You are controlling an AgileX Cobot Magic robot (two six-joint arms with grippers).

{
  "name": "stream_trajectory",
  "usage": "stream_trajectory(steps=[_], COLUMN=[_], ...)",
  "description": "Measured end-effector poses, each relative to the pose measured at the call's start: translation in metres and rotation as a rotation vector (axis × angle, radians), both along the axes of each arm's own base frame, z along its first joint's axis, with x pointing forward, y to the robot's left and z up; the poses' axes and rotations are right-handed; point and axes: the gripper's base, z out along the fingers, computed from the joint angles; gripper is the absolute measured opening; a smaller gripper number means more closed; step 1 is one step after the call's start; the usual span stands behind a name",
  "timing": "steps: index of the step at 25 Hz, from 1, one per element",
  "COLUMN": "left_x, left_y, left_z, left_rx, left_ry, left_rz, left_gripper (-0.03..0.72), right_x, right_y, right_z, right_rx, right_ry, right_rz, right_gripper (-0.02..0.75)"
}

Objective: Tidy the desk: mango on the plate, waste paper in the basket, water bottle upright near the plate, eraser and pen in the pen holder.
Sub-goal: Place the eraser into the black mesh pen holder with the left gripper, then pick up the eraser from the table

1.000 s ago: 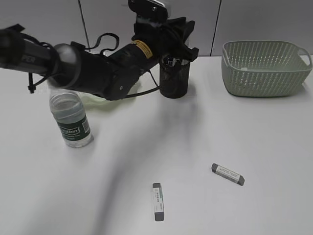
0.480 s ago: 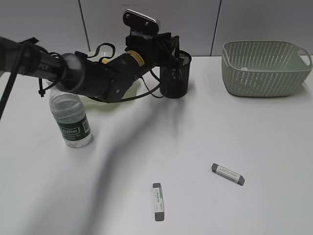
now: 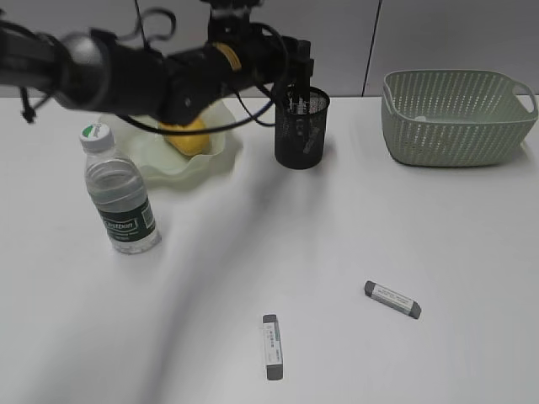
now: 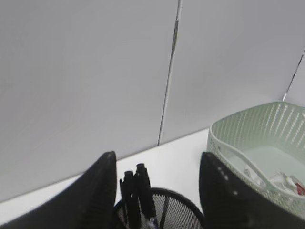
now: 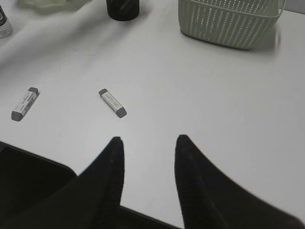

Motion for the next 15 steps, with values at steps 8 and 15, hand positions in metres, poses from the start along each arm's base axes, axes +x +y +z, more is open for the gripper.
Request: stream_trajectory(steps=[8, 15], left_x=[-0.100, -0.239], left_y=[0.044, 0.149], left_z=[0.077, 0.077], left_rx=[0.465, 0.583], left_ry=[0.394, 0.610], left_rz=[-0.035, -0.041], left_gripper=[0.245, 0.239], right_x=[0.000, 0.000], right_y=[0.000, 0.000], right_z=[0.000, 0.000], right_rx=[0.000, 0.000], right_ry=[0.000, 0.000], right_rz=[0.000, 0.000], right_gripper=[0.300, 0.293])
